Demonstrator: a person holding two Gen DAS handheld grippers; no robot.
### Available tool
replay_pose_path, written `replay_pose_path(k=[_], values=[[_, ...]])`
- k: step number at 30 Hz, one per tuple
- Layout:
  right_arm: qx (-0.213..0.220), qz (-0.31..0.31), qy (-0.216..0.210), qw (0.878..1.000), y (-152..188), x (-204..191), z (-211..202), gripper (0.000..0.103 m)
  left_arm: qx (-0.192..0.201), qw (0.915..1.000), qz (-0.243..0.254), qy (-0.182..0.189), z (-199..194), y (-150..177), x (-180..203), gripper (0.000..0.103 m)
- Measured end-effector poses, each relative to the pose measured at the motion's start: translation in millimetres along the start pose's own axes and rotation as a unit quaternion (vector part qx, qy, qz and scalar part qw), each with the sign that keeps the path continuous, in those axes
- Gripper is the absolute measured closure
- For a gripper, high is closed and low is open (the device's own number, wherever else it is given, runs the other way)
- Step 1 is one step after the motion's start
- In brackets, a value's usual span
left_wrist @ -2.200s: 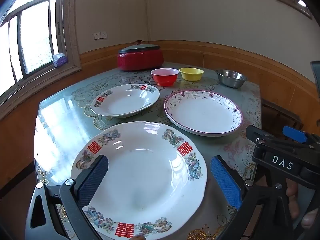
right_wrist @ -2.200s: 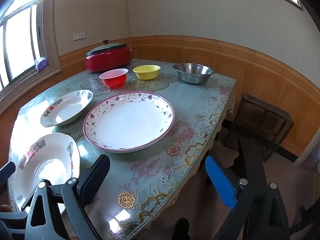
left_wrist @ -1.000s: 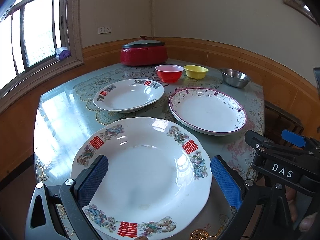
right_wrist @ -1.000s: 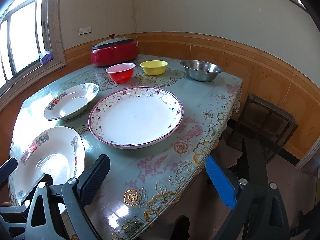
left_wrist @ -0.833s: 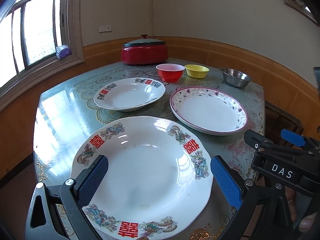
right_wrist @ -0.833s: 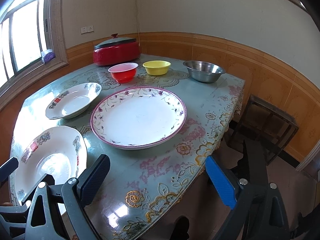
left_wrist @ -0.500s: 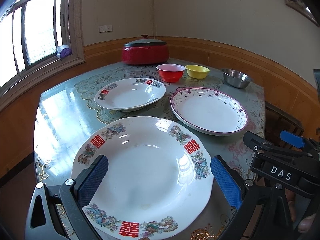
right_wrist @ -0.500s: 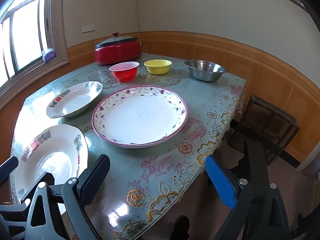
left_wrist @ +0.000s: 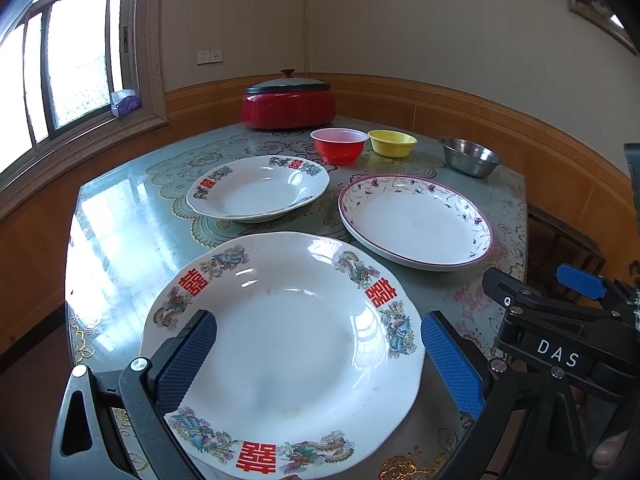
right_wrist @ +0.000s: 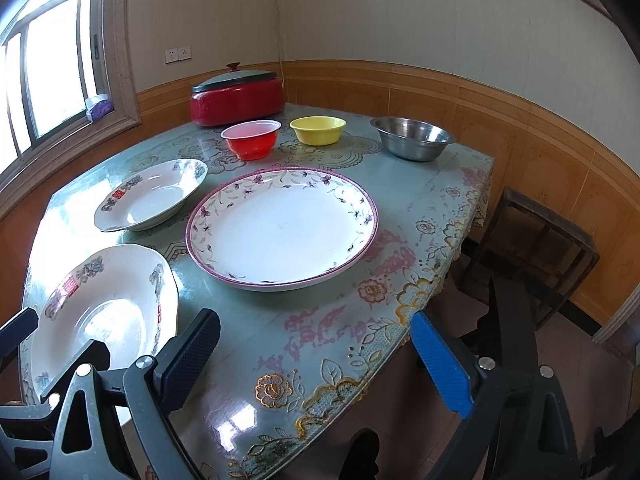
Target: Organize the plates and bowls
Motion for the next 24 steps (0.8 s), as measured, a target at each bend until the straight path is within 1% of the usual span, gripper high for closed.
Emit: replay_pose_path(k=[24], values=[[-0.007,0.005,-0.005,1.0,4.6,2.6,1.7,0.005,-0.003,1.0,0.002,0.001,1.9,-1.0,2.8,0.0]])
Point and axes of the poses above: each gripper's, at about its wrist camera, not at the fingertips, and z roughly the way its jaws point, x to its right, y to its underside, the point moved 3 cm from there along z, roughly the way its jaws point, and after that the axes turned 5 degrees about -z, right-handed, at the moved point
